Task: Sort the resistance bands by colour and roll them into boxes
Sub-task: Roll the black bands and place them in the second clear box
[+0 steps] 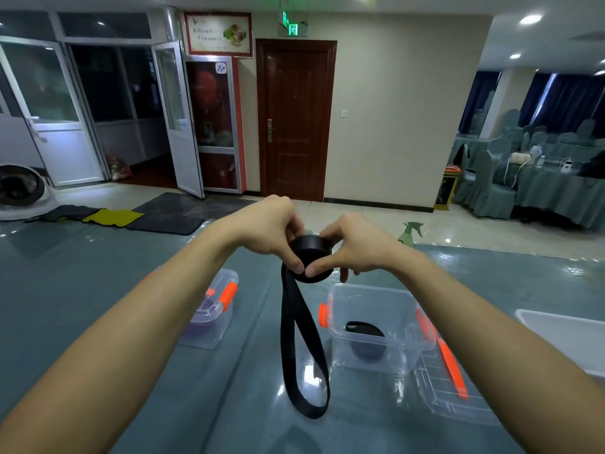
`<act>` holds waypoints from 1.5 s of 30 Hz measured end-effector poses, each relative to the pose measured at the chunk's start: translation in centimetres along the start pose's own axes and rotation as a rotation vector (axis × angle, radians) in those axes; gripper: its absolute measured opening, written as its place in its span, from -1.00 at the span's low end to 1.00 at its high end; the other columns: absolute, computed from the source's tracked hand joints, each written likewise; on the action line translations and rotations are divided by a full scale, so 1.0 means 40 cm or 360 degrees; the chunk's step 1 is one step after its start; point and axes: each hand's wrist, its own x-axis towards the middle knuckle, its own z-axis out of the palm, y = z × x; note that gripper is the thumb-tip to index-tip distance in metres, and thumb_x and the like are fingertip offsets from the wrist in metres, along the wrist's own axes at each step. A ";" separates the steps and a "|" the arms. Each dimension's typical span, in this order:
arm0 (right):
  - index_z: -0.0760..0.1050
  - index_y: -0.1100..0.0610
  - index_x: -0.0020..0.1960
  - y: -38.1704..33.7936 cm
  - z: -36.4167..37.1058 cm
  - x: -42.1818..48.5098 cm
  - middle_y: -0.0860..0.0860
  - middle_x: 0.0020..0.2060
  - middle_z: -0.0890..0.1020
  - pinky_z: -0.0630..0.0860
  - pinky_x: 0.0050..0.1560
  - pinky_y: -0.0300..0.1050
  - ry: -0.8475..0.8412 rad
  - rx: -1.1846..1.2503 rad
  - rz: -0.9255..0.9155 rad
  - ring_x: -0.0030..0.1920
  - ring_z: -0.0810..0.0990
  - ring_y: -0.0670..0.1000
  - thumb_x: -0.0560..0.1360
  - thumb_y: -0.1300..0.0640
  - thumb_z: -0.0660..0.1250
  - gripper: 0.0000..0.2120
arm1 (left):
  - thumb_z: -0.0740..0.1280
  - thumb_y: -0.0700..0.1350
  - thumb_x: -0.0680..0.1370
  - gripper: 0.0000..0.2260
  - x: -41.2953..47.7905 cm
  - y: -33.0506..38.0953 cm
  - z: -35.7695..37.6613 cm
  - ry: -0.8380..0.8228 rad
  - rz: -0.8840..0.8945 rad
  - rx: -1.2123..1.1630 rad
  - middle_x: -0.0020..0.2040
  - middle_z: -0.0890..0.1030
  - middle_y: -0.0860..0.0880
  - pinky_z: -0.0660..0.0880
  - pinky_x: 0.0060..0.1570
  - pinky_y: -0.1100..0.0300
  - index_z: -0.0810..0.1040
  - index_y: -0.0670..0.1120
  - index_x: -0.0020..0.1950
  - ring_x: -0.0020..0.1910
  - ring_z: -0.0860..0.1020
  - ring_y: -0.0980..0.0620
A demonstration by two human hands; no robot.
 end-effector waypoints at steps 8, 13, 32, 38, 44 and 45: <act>0.79 0.00 -0.07 0.022 -0.001 -0.025 0.05 -0.27 0.79 0.70 -0.22 -0.13 0.0223 0.0430 0.0015 -0.27 0.80 0.09 0.31 -0.12 0.74 -0.70 | 0.77 -0.09 0.32 -0.61 -0.027 -0.035 0.025 0.0007 -0.0076 -0.0482 -0.06 0.82 0.00 0.64 0.31 -0.17 0.79 0.00 0.09 0.01 0.80 0.00; 0.69 -0.02 0.14 0.006 0.005 -0.039 0.00 -0.04 0.78 0.74 -0.27 0.05 0.0041 0.0205 0.0054 -0.27 0.80 0.06 0.23 -0.20 0.76 -0.43 | 0.76 -0.03 0.30 -0.72 -0.020 -0.007 0.029 0.0026 -0.0040 -0.0195 -0.21 0.78 0.11 0.70 -0.04 0.10 0.80 0.09 -0.07 -0.21 0.74 0.16; 0.70 0.00 0.03 -0.010 0.054 -0.053 -0.03 -0.12 0.79 0.62 -0.42 -0.05 -0.0071 -0.0044 0.0113 -0.37 0.77 0.04 0.29 -0.21 0.73 -0.54 | 0.72 0.10 0.26 -0.75 -0.006 0.014 0.054 -0.0084 -0.0014 0.0268 -0.39 0.66 0.20 0.45 -0.35 0.21 0.78 0.08 -0.17 -0.41 0.58 0.22; 0.76 0.13 -0.06 0.028 0.057 -0.070 0.11 -0.33 0.76 0.70 -0.28 0.02 0.0204 0.0311 0.0101 -0.36 0.77 0.14 0.35 -0.01 0.74 -0.70 | 0.76 0.01 0.30 -0.69 -0.032 -0.023 0.075 0.0047 -0.0087 -0.0209 -0.18 0.78 0.11 0.66 0.01 -0.01 0.78 0.07 -0.03 -0.16 0.73 0.06; 0.71 0.07 0.10 0.037 0.071 -0.079 0.06 -0.13 0.80 0.73 -0.27 0.09 0.0027 0.0315 0.0130 -0.28 0.80 0.13 0.34 -0.11 0.73 -0.56 | 0.76 0.03 0.28 -0.71 -0.035 -0.018 0.099 0.0010 -0.0091 -0.0145 -0.24 0.77 0.11 0.66 -0.10 0.05 0.80 0.09 -0.07 -0.25 0.72 0.12; 0.70 0.03 0.07 0.034 0.080 -0.077 0.03 -0.14 0.80 0.71 -0.30 0.06 -0.0026 0.0158 0.0131 -0.30 0.79 0.08 0.31 -0.17 0.73 -0.54 | 0.76 0.06 0.26 -0.71 -0.028 -0.007 0.098 -0.0028 -0.0077 -0.0005 -0.27 0.75 0.09 0.65 -0.16 0.03 0.80 0.08 -0.09 -0.29 0.68 0.11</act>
